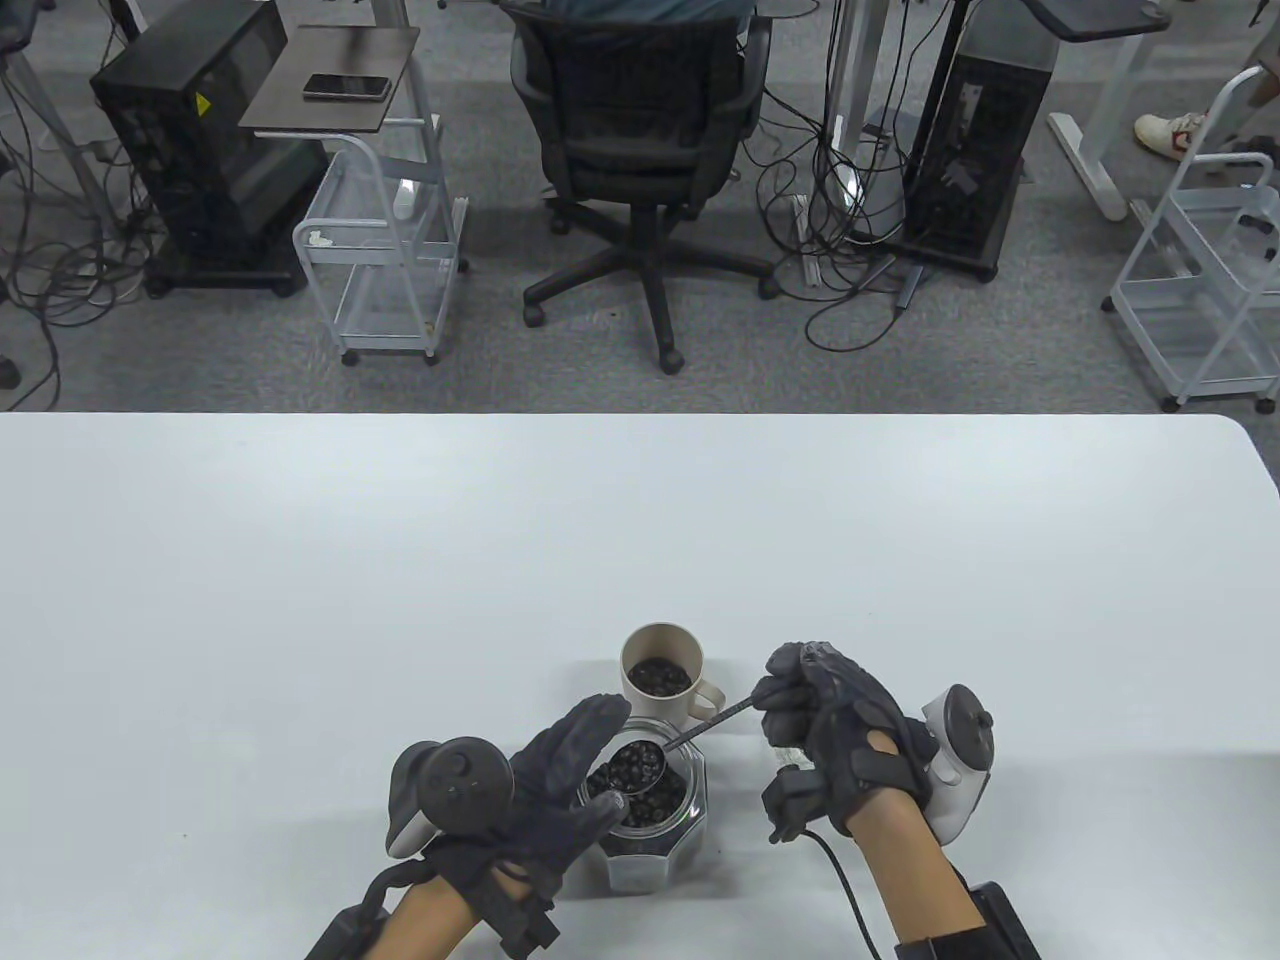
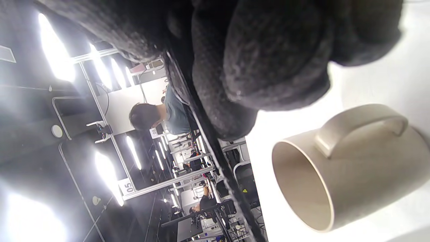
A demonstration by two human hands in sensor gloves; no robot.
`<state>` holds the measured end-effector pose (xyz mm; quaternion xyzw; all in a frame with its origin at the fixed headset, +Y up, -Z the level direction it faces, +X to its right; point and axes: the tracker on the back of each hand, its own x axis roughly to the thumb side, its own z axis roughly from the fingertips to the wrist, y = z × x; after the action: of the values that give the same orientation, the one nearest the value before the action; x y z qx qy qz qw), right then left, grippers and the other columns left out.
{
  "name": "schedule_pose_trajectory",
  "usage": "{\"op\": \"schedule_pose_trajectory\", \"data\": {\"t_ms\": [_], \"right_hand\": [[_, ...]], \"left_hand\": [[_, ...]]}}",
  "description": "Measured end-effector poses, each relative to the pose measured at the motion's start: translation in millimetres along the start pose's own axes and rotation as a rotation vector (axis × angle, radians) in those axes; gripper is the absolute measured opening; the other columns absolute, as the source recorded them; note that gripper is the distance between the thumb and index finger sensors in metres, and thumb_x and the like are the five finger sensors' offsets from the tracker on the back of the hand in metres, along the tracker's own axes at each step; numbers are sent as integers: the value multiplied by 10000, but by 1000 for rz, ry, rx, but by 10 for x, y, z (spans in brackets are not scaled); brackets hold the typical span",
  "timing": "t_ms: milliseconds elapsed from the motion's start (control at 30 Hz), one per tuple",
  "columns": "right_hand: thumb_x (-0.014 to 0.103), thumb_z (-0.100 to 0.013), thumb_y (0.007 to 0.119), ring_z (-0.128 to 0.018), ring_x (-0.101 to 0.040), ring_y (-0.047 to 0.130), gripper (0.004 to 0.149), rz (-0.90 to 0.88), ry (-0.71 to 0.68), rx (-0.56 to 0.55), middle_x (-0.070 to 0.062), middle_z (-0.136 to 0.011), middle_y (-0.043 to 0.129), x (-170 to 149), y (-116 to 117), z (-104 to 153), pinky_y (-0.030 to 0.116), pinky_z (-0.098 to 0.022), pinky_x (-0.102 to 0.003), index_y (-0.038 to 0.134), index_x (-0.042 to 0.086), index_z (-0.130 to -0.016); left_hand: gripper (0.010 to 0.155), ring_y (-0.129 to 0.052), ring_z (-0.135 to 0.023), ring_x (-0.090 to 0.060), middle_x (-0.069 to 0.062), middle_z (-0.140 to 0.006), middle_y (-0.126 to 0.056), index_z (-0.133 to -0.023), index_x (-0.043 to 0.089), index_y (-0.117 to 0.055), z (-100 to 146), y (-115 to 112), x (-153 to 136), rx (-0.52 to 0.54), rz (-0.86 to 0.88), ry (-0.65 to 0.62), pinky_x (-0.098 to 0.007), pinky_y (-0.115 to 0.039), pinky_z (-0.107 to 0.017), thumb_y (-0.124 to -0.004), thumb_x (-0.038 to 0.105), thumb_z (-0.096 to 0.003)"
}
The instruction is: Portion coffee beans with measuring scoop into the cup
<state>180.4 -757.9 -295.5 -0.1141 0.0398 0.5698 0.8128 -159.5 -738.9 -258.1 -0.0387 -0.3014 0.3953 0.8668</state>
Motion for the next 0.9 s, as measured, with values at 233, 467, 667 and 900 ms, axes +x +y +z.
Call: {"op": "schedule_pose_trajectory", "data": {"t_ms": [233, 467, 667, 900], "right_hand": [[381, -544, 750, -305, -323, 1000, 402, -43, -2, 1, -203, -561, 967, 44, -32, 13, 798, -337, -500, 854, 74, -781], [383, -550, 741, -323, -322, 1010, 408, -128, -26, -21, -199, -575, 968, 115, -35, 74, 803, -350, -499, 841, 72, -794], [379, -551, 737, -359, -329, 1021, 416, -191, -53, -66, -201, -602, 964, 154, -58, 115, 807, -369, -503, 826, 67, -812], [371, -554, 723, -452, -363, 1004, 430, -193, -74, -115, -214, -682, 925, 163, -113, 112, 782, -422, -524, 782, 74, -860]], "left_hand": [[881, -694, -992, -522, -165, -1175, -477, -1127, 267, -366, 0, 1, 2, 0, 1, 0, -680, -590, -658, -580, 756, -426], [881, -693, -993, -523, -167, -1174, -478, -1127, 264, -366, 0, 2, 2, -1, 0, 0, -679, -589, -660, -580, 755, -428], [881, -693, -993, -522, -165, -1175, -477, -1127, 265, -366, 0, 2, 2, -1, 1, 0, -680, -590, -658, -579, 756, -427], [879, -692, -994, -520, -164, -1175, -476, -1127, 267, -364, -2, 0, 2, -3, 1, 0, -679, -589, -660, -578, 756, -428]]}}
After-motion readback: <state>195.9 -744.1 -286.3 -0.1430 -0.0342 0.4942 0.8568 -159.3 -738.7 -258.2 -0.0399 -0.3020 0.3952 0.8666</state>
